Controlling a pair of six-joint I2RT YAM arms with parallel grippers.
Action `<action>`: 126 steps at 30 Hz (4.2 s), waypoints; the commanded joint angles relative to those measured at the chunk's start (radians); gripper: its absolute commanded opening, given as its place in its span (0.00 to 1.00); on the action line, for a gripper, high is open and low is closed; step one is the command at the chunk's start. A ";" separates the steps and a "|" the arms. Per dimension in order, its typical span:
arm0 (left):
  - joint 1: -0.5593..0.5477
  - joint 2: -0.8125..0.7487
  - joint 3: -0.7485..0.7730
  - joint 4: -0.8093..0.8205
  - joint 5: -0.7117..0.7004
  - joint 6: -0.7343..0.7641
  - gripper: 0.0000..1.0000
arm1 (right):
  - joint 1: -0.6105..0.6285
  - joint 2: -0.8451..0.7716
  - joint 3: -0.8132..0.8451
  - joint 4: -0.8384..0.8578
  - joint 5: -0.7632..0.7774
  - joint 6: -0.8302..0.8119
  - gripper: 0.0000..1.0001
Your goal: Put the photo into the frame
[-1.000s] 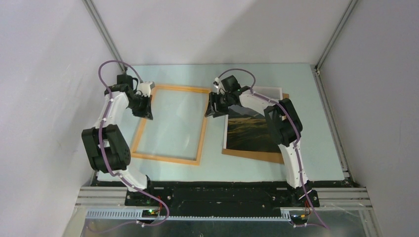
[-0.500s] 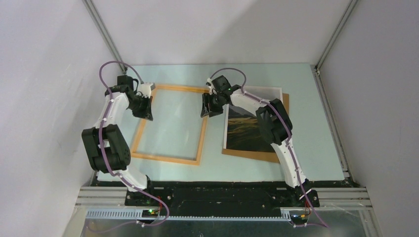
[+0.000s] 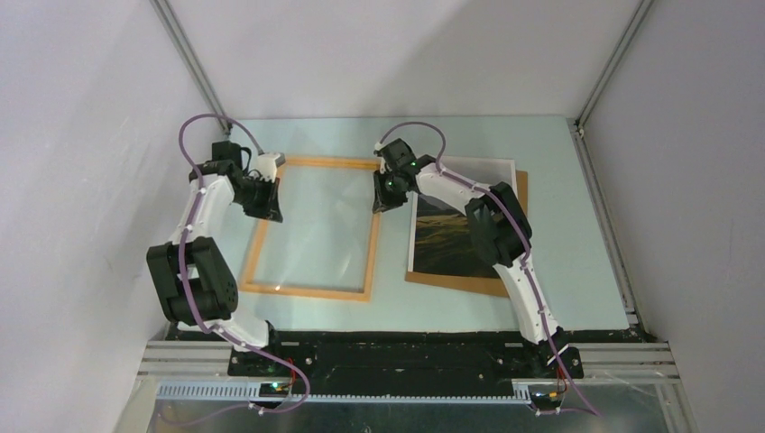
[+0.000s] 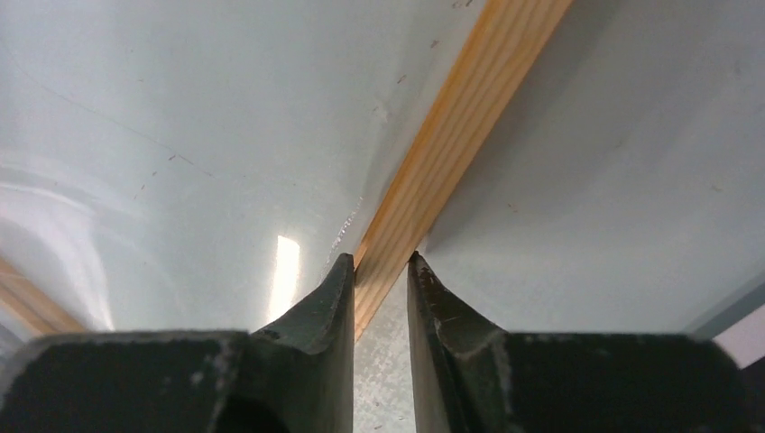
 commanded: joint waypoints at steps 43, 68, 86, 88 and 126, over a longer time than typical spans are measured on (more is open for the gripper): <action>0.015 -0.196 -0.147 0.187 0.590 -0.435 0.00 | -0.137 -0.140 -0.269 0.095 -0.025 -0.007 0.25; 0.015 -0.164 -0.087 0.281 0.615 -0.617 0.00 | -0.212 -0.251 -0.297 0.088 -0.051 -0.014 0.55; 0.012 -0.185 -0.115 0.420 0.681 -0.792 0.00 | -0.242 -0.295 -0.301 0.100 -0.130 -0.016 0.57; 0.006 -0.186 -0.124 0.428 0.678 -0.798 0.00 | -0.245 -0.302 -0.299 0.099 -0.140 -0.019 0.57; -0.056 -0.153 -0.204 0.486 0.644 -0.780 0.00 | -0.272 -0.342 -0.325 0.094 -0.190 -0.048 0.55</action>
